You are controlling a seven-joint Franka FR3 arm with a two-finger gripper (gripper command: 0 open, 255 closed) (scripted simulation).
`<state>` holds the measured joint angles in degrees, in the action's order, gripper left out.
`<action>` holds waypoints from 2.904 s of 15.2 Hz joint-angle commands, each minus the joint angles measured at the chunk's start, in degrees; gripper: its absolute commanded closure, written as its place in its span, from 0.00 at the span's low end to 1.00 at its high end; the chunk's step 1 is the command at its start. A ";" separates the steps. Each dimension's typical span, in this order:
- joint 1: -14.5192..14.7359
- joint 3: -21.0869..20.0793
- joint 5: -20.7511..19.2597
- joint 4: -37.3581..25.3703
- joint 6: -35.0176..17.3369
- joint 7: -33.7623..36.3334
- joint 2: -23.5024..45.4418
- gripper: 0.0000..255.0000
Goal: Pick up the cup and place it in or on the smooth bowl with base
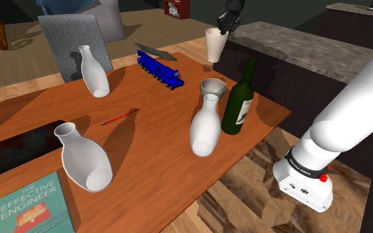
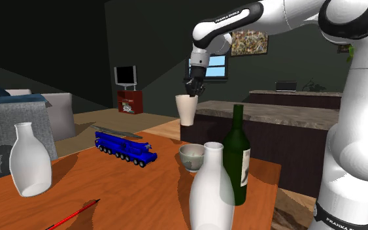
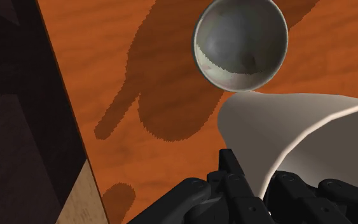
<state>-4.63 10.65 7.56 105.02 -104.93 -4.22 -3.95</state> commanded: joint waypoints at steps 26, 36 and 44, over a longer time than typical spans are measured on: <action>1.12 -2.11 -0.97 25.15 -15.43 2.00 -10.23 1.00; 1.12 -2.11 -0.97 25.15 -15.43 2.00 -10.24 0.00; 0.71 -1.86 -1.76 20.04 -8.06 2.47 -12.50 0.00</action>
<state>-3.93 8.83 5.87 125.71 -113.91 -1.90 -16.24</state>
